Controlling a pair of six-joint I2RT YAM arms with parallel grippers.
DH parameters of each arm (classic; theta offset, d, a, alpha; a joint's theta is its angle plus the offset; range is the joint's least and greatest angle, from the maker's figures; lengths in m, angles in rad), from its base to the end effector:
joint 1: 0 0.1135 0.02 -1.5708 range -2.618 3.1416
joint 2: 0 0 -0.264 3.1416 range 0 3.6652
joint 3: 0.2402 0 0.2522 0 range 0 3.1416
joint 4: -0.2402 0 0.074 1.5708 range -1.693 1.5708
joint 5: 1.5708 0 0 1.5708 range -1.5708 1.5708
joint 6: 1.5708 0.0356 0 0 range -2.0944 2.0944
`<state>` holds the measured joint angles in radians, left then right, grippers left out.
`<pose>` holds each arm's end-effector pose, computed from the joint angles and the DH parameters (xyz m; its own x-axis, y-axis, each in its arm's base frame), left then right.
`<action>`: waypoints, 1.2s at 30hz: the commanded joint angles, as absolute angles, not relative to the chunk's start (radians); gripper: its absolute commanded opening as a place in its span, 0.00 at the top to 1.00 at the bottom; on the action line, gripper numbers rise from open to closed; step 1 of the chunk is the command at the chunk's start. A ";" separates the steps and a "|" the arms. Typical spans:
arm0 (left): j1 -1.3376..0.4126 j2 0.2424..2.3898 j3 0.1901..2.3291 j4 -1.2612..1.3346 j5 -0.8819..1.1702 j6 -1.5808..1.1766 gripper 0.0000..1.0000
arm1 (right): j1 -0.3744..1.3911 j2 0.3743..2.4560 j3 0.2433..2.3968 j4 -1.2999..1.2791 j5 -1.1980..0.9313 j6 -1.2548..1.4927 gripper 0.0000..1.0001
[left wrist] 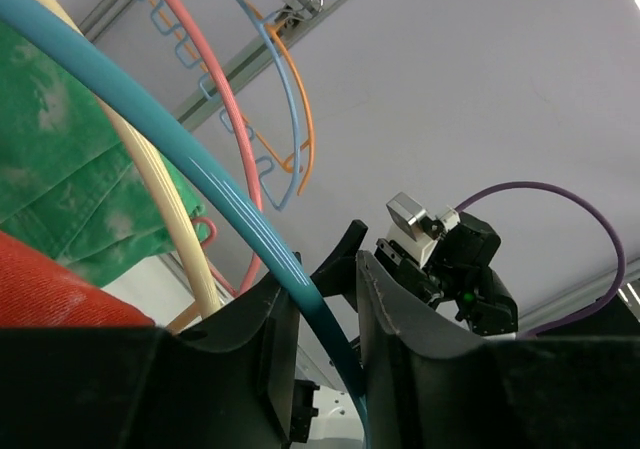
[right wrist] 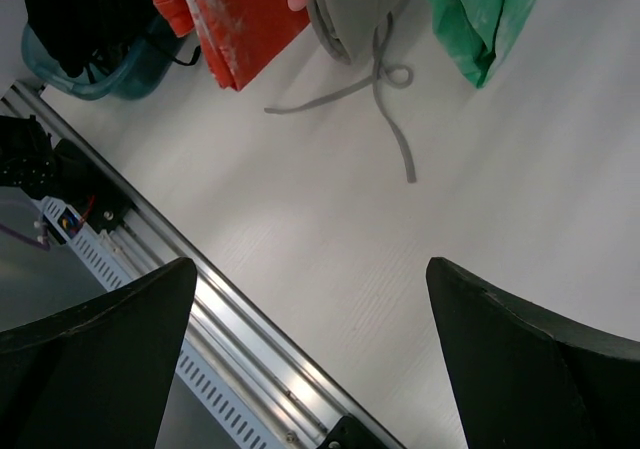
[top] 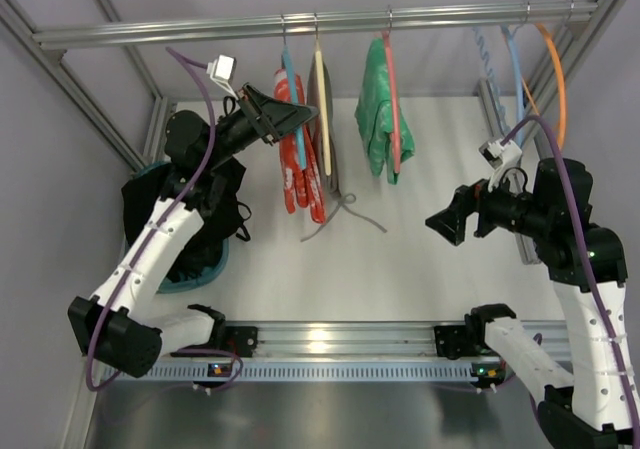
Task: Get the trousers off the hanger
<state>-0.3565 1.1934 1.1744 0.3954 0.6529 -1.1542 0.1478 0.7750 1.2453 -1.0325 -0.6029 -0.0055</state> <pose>0.2397 -0.1124 0.4518 -0.5983 -0.5523 -0.5805 0.6414 0.1041 -0.7601 0.1058 0.0362 0.4076 -0.5240 -0.0826 -0.8477 -0.5987 0.7436 0.2976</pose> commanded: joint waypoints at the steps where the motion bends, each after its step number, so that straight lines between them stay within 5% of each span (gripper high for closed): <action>1: -0.360 1.186 1.256 0.515 0.629 -1.140 0.75 | 0.146 0.788 1.296 -0.973 -0.618 -0.008 0.01; 7: -0.360 1.203 1.324 0.517 0.653 -1.094 1.00 | 0.146 0.805 1.324 -0.971 -0.637 -0.005 0.01; 27: -0.359 1.174 1.442 0.517 0.655 -1.106 1.00 | 0.146 0.839 1.370 -0.945 -0.695 0.038 0.01; 36: -0.362 1.016 1.209 0.515 0.738 -1.017 1.00 | 0.167 0.899 1.443 -0.752 -0.756 0.198 0.00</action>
